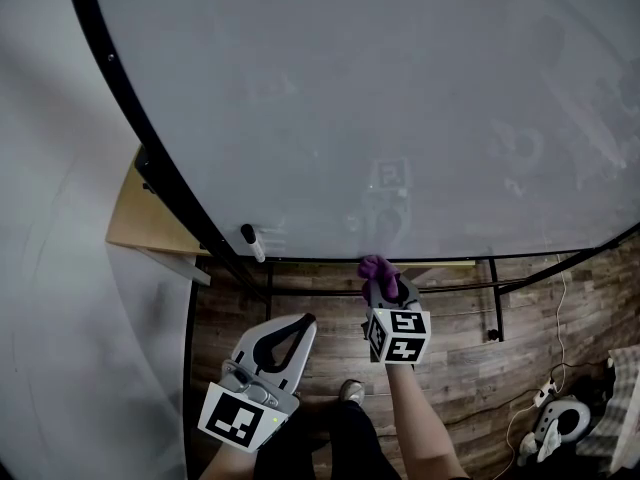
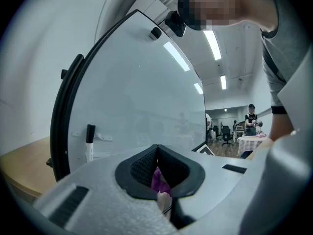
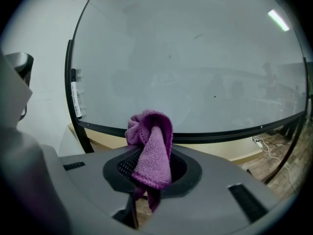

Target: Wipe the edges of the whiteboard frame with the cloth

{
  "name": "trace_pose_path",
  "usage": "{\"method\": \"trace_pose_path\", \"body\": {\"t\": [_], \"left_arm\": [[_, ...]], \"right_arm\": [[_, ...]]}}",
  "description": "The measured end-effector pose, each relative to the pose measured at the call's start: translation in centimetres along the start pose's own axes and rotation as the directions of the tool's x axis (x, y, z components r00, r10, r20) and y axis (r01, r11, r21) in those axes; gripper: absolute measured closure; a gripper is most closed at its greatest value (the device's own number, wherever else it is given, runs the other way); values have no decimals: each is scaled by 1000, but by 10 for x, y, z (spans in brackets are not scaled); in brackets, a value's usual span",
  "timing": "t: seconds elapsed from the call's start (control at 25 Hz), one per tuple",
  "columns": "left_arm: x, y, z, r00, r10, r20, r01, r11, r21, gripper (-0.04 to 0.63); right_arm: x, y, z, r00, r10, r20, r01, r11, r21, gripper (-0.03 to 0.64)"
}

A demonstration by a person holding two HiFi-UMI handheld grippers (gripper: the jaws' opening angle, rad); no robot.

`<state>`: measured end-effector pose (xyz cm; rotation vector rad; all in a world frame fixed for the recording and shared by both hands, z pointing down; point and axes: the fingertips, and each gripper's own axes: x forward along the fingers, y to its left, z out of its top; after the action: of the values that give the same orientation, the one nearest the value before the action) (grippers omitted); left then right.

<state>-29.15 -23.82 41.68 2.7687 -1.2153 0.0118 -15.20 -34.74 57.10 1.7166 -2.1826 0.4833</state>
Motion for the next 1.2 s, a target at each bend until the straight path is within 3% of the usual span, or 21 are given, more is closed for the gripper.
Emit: {"method": "trace_pose_path", "body": {"t": [1.2], "left_arm": [[84, -99, -1, 1000, 14, 4, -14, 999, 30, 577]], "right_arm": [[-33, -137, -5, 1000, -15, 11, 15, 1000, 11, 549]]}}
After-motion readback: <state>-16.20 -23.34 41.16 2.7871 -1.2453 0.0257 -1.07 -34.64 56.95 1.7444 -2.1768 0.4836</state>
